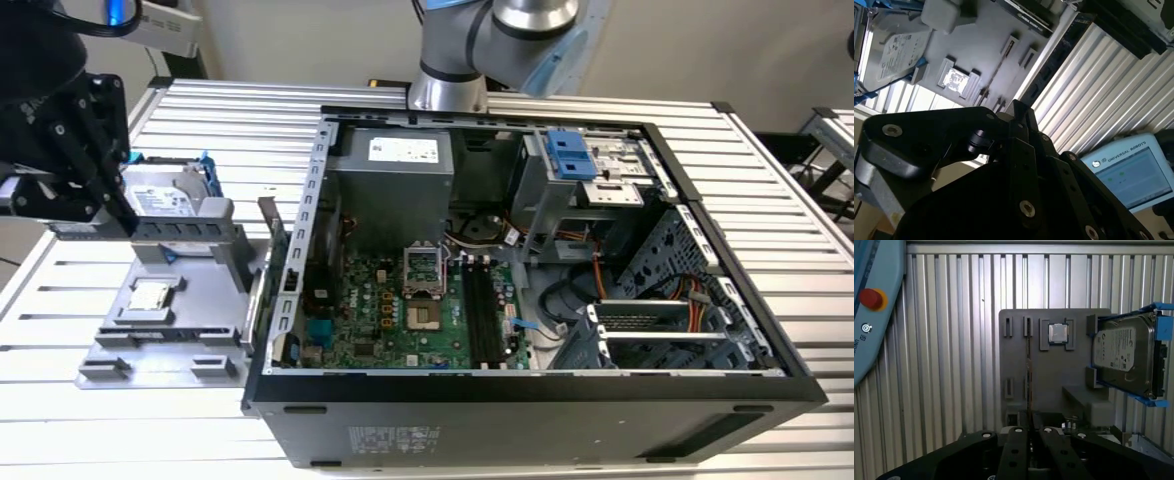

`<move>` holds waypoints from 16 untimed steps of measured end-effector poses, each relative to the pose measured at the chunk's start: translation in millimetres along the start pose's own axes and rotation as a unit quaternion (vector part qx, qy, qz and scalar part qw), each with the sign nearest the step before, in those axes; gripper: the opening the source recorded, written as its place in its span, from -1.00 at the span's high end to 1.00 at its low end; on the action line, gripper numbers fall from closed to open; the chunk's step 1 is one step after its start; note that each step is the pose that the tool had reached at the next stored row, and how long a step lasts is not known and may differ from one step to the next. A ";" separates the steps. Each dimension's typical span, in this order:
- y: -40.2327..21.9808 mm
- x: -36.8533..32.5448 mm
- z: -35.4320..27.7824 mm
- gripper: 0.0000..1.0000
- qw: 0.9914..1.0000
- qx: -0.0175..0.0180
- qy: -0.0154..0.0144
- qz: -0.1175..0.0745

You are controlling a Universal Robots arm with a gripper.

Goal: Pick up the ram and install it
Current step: 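Pick up the ram and move it above insertion slot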

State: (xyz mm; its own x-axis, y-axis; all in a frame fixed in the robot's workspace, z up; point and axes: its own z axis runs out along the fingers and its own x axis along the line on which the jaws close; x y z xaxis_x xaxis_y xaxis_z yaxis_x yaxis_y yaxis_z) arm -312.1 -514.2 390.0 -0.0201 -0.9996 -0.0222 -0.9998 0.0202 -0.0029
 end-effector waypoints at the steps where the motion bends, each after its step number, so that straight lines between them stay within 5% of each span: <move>1: -2.5 0.0 0.0 1.00 1.000 0.000 0.000 0.000; 16: -36.3 -0.7 0.1 1.00 1.000 -0.001 0.000 0.000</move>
State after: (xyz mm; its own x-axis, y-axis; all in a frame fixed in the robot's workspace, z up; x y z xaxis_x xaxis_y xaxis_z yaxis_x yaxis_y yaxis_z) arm -275.8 -514.2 390.0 -0.0201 -0.9996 -0.0221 -0.9998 0.0202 -0.0013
